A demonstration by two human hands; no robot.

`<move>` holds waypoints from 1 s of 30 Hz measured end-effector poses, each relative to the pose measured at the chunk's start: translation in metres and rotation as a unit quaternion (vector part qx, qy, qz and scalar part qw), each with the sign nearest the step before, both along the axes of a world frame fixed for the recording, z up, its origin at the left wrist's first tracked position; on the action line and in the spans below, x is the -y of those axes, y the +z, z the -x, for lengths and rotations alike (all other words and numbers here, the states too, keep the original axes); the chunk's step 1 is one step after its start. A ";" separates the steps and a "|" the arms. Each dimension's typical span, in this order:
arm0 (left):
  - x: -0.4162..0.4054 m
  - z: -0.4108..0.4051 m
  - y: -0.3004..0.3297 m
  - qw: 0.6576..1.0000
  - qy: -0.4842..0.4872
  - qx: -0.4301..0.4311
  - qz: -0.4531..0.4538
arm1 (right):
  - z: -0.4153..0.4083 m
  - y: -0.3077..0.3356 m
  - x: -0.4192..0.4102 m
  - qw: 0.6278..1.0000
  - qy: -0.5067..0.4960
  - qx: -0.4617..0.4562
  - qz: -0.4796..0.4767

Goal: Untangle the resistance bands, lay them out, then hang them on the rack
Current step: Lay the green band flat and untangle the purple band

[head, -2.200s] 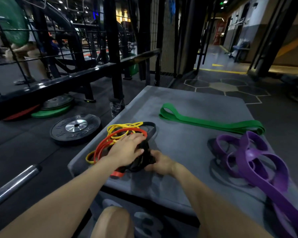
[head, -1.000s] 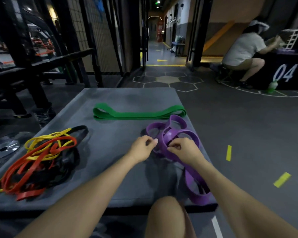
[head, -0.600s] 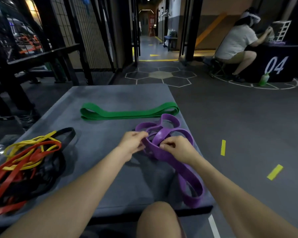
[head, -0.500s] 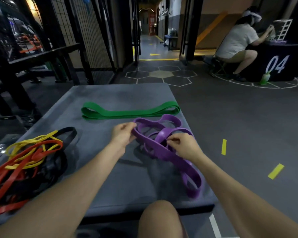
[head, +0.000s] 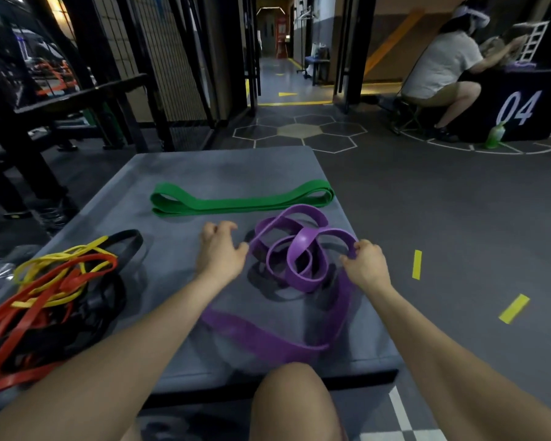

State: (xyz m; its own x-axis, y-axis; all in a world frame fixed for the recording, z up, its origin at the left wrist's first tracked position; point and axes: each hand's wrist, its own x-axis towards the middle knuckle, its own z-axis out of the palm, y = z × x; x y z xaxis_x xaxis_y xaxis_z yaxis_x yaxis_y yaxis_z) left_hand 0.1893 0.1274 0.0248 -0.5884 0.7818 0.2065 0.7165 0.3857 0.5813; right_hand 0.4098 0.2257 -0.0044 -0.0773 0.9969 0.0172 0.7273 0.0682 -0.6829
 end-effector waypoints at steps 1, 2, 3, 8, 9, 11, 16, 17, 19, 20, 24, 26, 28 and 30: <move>-0.007 -0.010 0.000 0.999 -0.037 0.000 -0.006 | -0.001 -0.002 -0.001 1.000 -0.002 -0.001 0.008; -0.013 -0.019 -0.001 0.998 -0.062 0.013 0.000 | -0.002 -0.004 -0.001 1.000 -0.001 0.001 0.013; -0.019 -0.026 -0.005 0.996 -0.077 0.032 0.022 | -0.004 -0.005 -0.001 1.000 0.000 0.003 0.019; -0.042 -0.039 -0.028 0.985 -0.075 0.112 0.106 | -0.006 -0.014 -0.005 1.000 -0.007 0.009 0.013; -0.044 -0.038 -0.029 0.985 -0.075 0.112 0.104 | -0.006 -0.014 -0.007 1.000 -0.010 0.006 0.016; -0.044 -0.035 -0.028 0.989 -0.086 0.074 0.091 | -0.003 -0.015 -0.010 1.000 -0.006 -0.008 0.030; -0.039 -0.036 -0.020 0.992 -0.122 -0.004 0.016 | 0.006 -0.015 -0.013 0.999 0.031 -0.031 0.016; -0.040 -0.036 -0.021 0.992 -0.123 -0.009 0.023 | 0.008 -0.014 -0.013 0.998 0.027 -0.056 0.009; -0.044 -0.037 -0.024 0.991 -0.122 -0.016 0.061 | 0.011 -0.011 -0.012 0.995 0.028 -0.096 -0.010; -0.046 -0.037 -0.026 0.991 -0.120 -0.008 0.065 | 0.012 -0.009 -0.011 0.993 0.033 -0.113 -0.018; -0.049 -0.033 -0.019 0.987 -0.083 0.125 -0.048 | 0.009 0.006 -0.003 0.984 0.057 -0.160 -0.045; -0.044 -0.023 -0.007 0.967 -0.057 0.220 -0.118 | 0.006 0.013 -0.003 0.985 0.059 -0.153 -0.060; -0.037 -0.010 0.003 0.949 -0.041 0.263 -0.167 | 0.007 0.019 -0.002 0.985 0.063 -0.136 -0.087; -0.026 0.001 0.013 0.948 -0.038 0.256 -0.187 | 0.011 0.026 0.000 0.983 0.083 -0.122 -0.106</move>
State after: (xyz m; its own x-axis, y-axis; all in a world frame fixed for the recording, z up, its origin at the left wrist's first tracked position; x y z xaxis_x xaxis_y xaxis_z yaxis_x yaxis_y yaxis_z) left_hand 0.1885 0.1539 0.0373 -0.6317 0.7538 0.1810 0.3215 0.0423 0.9460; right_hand 0.3984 0.2253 0.0217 -0.2061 0.9432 0.2605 0.5106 0.3308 -0.7936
